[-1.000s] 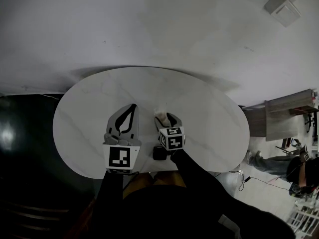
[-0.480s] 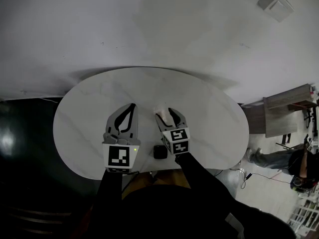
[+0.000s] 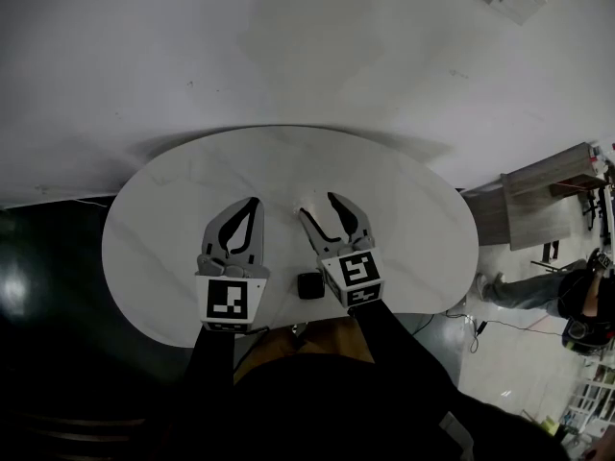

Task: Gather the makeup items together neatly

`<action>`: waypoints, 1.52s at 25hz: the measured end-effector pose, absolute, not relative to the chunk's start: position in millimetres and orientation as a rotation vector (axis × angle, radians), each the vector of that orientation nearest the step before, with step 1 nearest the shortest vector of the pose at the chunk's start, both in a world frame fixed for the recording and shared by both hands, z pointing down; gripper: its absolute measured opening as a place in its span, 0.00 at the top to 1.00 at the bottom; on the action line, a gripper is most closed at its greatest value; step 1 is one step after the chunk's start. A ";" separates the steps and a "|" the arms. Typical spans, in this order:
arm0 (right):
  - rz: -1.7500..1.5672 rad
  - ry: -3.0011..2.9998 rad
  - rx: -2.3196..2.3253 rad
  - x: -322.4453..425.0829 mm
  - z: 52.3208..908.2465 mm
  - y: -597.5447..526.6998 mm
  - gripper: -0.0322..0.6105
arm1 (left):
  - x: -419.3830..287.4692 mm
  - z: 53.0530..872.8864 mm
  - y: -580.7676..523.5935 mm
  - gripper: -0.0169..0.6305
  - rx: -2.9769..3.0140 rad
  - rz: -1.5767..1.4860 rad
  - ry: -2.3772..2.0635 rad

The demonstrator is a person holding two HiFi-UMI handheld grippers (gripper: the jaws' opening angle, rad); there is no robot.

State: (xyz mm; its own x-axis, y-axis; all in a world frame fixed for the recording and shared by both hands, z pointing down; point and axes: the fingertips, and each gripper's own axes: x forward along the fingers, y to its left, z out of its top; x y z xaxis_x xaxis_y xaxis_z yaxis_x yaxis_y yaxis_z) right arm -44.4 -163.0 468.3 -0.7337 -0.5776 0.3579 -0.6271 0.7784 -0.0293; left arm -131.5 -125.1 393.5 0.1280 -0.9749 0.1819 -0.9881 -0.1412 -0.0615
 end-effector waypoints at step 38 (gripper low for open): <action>0.044 -2.836 -0.138 -106.9 460.7 -36.7 0.73 | -164.5 389.6 0.3 0.95 1.750 0.384 -2.523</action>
State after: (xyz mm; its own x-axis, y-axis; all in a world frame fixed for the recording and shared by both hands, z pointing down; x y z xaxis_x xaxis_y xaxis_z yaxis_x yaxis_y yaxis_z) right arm -106.9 -36.7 460.7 -0.9502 0.0996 0.2954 0.0904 0.9949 -0.0447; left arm -164.5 0.3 389.6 -0.3594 -0.9158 0.1791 -0.9276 0.3297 -0.1756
